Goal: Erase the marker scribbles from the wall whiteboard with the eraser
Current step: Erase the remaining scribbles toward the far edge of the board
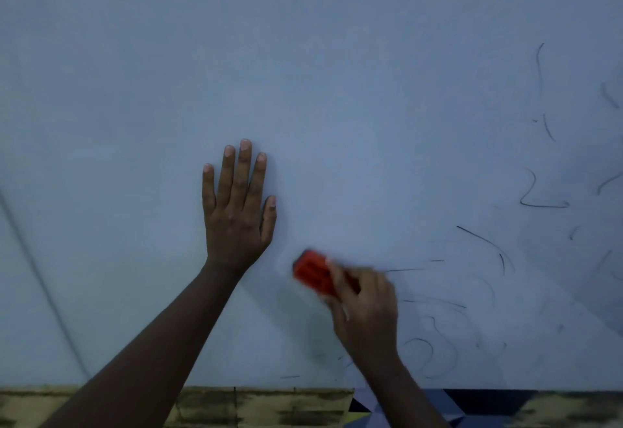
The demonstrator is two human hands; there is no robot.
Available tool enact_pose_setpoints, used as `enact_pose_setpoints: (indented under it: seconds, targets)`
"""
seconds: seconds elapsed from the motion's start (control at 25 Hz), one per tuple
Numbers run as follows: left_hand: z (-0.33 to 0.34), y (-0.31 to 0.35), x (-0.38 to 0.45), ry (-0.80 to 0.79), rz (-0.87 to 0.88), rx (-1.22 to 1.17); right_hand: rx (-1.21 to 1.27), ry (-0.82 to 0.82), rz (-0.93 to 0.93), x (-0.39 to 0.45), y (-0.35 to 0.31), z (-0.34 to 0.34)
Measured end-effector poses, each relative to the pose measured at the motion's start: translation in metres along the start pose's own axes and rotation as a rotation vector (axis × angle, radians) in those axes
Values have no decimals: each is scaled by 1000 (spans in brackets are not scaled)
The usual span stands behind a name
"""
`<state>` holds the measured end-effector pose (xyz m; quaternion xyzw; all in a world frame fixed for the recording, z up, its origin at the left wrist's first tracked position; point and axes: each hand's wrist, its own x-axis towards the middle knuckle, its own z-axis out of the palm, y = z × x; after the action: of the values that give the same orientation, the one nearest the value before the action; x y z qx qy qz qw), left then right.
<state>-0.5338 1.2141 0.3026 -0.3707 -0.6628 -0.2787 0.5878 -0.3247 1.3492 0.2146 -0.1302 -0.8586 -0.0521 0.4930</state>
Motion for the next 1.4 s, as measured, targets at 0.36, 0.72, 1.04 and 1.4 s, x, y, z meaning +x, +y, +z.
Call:
enact_pose_setpoints:
  seconds: [0.36,0.72,1.04,1.4]
  targets:
    - [6,3,-36,-45,-42,-2,244,118,164,22,2,-6]
    - [12,6,-70,-55,-27,1,-80,-127,22,-141,22,57]
    - [14,7,-78,-41,-8,-11,420,252,600,-52,6,12]
    - [15,5,-94,-61,10,-42,592,24,1053,-99,-43,41]
